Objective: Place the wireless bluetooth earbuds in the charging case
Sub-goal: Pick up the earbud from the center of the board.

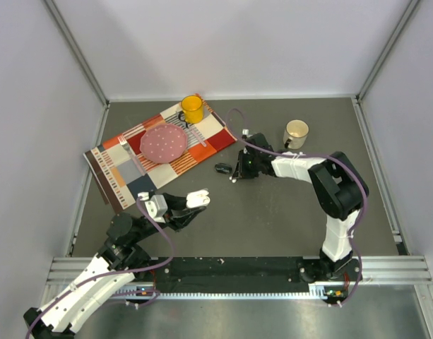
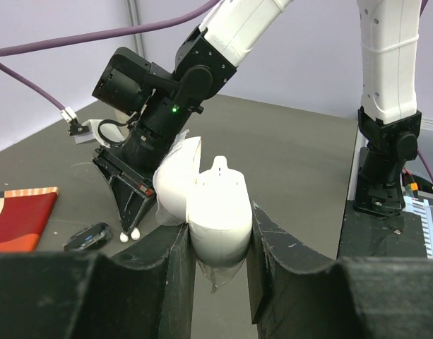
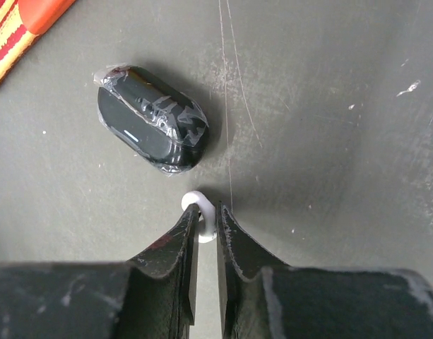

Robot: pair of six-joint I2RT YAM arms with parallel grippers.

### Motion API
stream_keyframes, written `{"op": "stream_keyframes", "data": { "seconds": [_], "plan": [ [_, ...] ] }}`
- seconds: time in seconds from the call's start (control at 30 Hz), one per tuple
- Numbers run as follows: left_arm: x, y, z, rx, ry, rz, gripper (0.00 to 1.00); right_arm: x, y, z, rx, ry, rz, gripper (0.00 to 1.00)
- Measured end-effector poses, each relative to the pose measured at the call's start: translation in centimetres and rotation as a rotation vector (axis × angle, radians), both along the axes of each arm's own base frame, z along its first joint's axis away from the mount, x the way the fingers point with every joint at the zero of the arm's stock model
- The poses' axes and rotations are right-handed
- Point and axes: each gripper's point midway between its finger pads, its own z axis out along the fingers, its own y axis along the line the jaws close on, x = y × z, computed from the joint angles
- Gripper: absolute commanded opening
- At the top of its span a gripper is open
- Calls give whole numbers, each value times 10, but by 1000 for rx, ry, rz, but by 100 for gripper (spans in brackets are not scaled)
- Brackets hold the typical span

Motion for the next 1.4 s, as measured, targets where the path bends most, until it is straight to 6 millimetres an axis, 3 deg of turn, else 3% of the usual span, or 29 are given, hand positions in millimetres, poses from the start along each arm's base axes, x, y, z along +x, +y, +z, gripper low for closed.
{"op": "stream_keyframes", "data": {
  "seconds": [0.2,0.43,0.7,1.2,1.4],
  "plan": [
    [1,0,0,-1,0,3,0,-2,5,3,-30,-46,30,0],
    [1,0,0,-1,1,4,0,-19,18,5,-68,-93,100,0],
    [1,0,0,-1,2,4,0,-19,17,4,-85,-106,99,0],
    [1,0,0,-5,10,5,0,-20,-5,5,-163,-149,31,0],
    [0,1,-1,-5,19,3,0,-30,-19,8,-182,-153,20,0]
  ]
}}
